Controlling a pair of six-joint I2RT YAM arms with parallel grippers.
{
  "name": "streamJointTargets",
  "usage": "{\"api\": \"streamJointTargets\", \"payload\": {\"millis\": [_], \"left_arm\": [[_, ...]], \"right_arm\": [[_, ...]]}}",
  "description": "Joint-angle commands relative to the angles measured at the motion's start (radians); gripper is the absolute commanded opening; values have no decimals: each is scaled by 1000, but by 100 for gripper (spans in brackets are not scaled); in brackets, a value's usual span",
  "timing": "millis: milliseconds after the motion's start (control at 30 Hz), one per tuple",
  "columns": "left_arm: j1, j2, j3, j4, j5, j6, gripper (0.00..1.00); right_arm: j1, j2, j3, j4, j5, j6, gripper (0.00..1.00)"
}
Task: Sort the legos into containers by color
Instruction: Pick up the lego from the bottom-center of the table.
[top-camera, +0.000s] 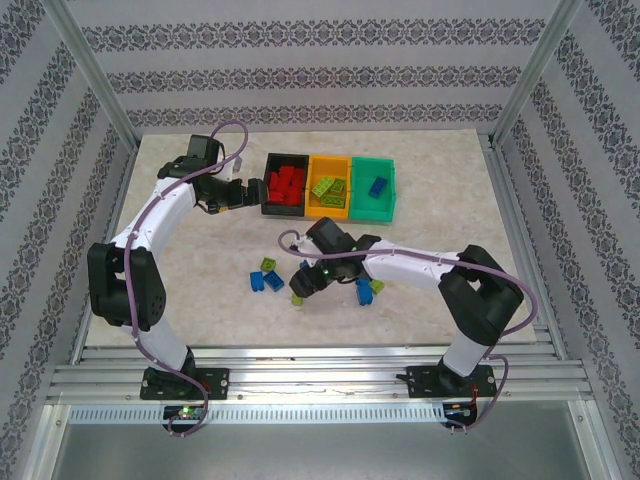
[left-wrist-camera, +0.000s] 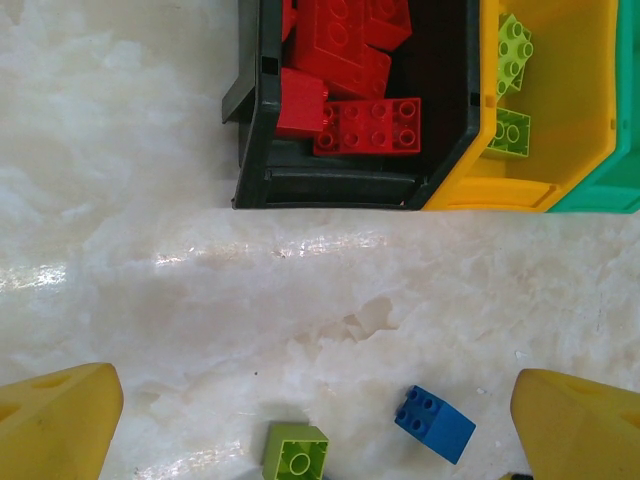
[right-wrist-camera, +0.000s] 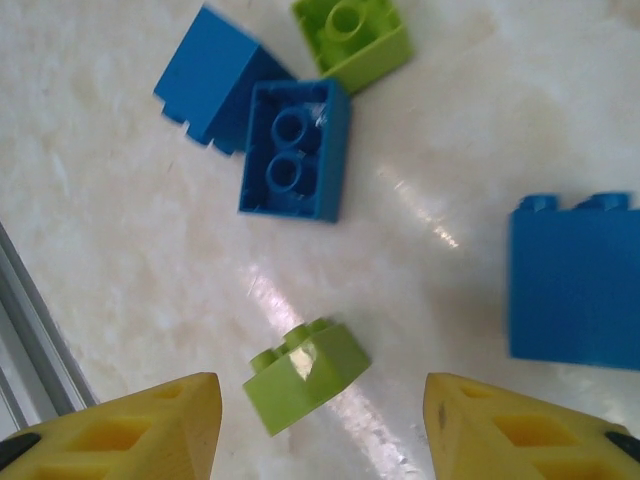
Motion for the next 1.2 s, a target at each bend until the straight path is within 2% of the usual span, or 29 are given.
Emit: {"api": "streamJointTargets", "payload": {"millis": [0,300,533,667,767,933,1000,1167], "left_arm": [[12,-14,13,-4,-3,22,100],[12,-9,7,5,21,11,100],[12,-16,6,5,18,11,100],[12,-19,3,5,10,13,100],[13,-18,5,8,20,9,100],[11,-20,2,8,13,11,100],[12,-18,3,11,25,7,100],[10,-21,1,11,29,6,100]], "right_arm": [[44,20,10,-20,75,28,56],[124,76,62,-73,288,107,56],[168,144,99,-83,310,133,55],[171,191,126,-72,276,149,55],[175,197,134,-83,291,146,49],[172,186,138,-87,297,133,28],[172,170,137,-90,303,128,25],[158,77,96,-2,305,149,25]]}}
